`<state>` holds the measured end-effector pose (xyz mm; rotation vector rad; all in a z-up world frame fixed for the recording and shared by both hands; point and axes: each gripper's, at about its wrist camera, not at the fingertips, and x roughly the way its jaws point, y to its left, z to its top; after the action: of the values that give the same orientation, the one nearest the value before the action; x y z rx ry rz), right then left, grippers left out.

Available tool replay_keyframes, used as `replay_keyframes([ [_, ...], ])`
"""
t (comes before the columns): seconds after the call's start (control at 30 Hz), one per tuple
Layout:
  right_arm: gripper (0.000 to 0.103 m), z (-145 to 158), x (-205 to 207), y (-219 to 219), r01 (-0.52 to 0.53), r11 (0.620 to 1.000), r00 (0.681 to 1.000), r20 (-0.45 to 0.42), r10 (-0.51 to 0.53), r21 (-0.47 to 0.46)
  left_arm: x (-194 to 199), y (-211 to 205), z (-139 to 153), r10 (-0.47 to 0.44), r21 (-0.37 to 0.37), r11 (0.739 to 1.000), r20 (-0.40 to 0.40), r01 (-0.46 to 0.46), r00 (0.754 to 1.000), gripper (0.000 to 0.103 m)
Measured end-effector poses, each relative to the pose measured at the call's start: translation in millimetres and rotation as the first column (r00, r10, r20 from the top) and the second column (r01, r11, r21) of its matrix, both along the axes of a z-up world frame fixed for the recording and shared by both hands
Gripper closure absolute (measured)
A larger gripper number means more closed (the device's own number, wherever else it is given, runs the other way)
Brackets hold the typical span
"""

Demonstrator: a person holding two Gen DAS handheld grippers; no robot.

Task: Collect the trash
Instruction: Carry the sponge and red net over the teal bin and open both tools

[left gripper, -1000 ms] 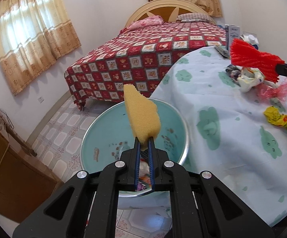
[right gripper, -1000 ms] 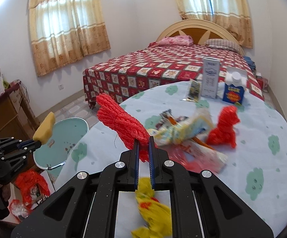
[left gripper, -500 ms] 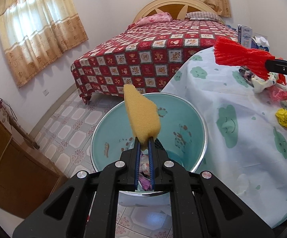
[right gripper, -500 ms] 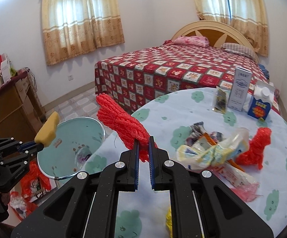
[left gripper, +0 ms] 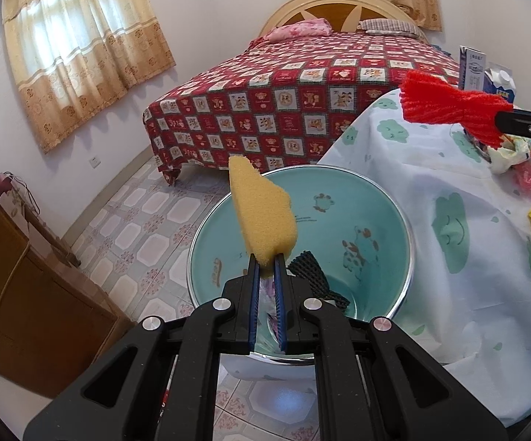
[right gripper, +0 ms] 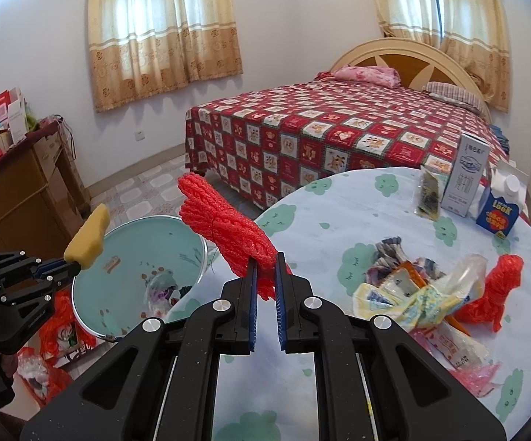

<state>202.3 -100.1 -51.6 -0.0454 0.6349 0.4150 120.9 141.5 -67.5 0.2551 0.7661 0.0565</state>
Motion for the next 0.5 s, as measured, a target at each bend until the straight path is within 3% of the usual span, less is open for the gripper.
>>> replay_keyframes([
  [0.5,0.093,-9,11,33,-0.060,0.998,0.998,-0.019,0.059,-0.026,6,18,-6,0.033,0.011,0.999,-0.015,-0.033,0.999,0.095],
])
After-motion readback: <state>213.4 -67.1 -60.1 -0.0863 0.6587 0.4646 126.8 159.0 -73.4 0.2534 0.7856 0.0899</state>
